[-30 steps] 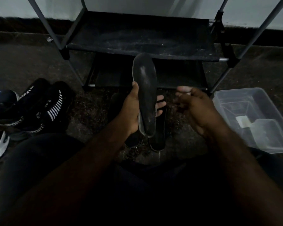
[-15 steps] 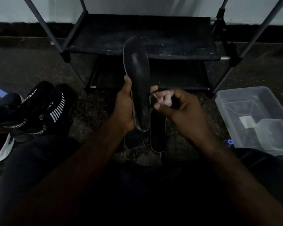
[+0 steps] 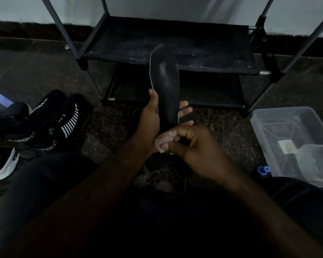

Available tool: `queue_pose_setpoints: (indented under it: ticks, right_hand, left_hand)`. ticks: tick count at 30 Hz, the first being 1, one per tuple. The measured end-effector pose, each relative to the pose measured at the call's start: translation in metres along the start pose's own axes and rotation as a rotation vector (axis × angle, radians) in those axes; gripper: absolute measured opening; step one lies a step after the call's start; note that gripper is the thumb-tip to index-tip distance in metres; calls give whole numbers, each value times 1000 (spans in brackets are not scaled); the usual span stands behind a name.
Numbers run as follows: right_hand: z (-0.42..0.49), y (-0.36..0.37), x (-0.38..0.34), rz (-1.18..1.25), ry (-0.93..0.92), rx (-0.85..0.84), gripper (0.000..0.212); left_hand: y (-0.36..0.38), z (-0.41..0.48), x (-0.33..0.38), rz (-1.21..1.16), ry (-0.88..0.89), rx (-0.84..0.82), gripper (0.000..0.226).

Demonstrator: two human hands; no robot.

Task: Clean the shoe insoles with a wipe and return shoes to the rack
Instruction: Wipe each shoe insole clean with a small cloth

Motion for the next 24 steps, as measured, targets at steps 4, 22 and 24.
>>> queue_pose_setpoints:
  ticks: [4, 22, 24]
  right_hand:
    - [7, -32, -2, 189, -19, 247, 11]
    - [9, -36, 10, 20, 1, 393, 9]
    - [7, -24, 14, -81, -3, 363, 10]
  left_hand:
    - [4, -3, 5, 18, -22, -90, 89]
    - [5, -2, 8, -36, 103, -73, 78]
    - [3, -2, 6, -3, 85, -74, 79]
Point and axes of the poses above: each hand's wrist, its own z-axis towards the middle knuckle, its own y-axis out of the palm, x = y × z, the point moved 2 cm from there along z, towards the middle knuckle, and after that the axes turned 12 degrees about z, right-handed, at the moved point
